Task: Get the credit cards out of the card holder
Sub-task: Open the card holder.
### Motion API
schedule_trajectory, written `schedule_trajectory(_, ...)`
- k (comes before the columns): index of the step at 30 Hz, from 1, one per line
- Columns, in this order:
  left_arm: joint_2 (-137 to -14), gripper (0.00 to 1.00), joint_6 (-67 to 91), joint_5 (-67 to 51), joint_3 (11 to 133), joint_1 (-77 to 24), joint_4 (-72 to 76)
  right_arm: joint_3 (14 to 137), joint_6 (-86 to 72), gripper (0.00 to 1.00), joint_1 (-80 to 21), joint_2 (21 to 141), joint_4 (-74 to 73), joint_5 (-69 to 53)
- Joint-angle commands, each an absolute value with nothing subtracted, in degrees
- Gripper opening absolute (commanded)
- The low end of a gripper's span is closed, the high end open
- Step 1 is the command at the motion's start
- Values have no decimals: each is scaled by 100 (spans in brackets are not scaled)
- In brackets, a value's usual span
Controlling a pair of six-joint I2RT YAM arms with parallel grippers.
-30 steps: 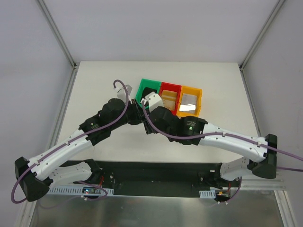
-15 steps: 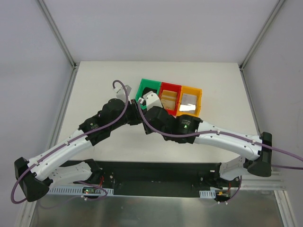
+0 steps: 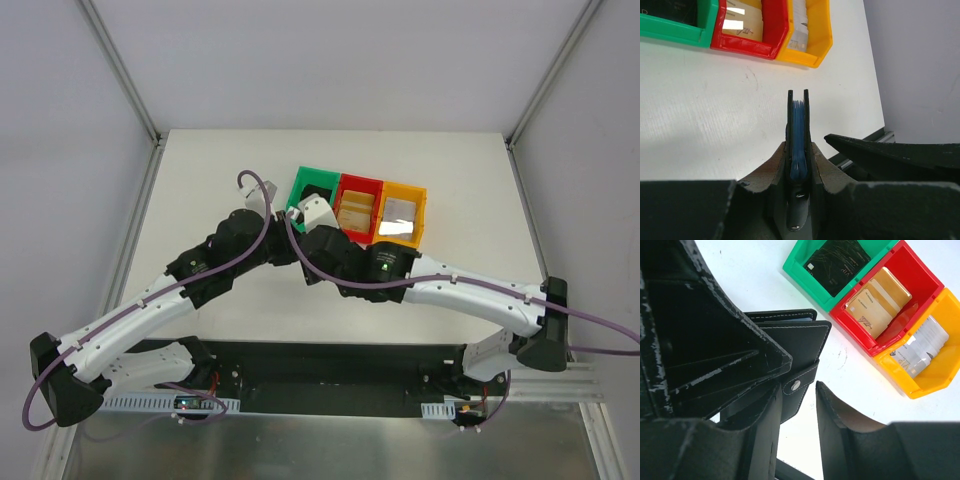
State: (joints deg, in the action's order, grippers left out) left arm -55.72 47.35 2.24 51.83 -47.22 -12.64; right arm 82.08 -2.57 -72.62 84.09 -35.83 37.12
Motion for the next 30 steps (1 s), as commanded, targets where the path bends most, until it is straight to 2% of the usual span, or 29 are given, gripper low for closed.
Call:
schedule_trajectory(1, -5335, 0, 4913, 105, 5458, -4808, -967, 8385, -290, 34, -7189, 8552, -3841, 3955)
schedule_trajectory(16, -5317, 0, 4931, 105, 5502, -4825, -967, 8376, -290, 20, -7110, 8666, -3955, 4034)
schedule_trajectory(20, -5318, 0, 4931, 114, 5493, -4816, -967, 8358, -308, 9, -7102, 8631, -3964, 4043)
schedule_trajectory(22, -5317, 0, 4931, 132, 5484, -4825, -967, 8350, -334, 0, -7102, 8596, -3981, 4017)
schedule_trajectory(30, -5247, 0, 4834, 334, 5432, -4816, -958, 8157, -422, 0, -7075, 8245, -3964, 3692)
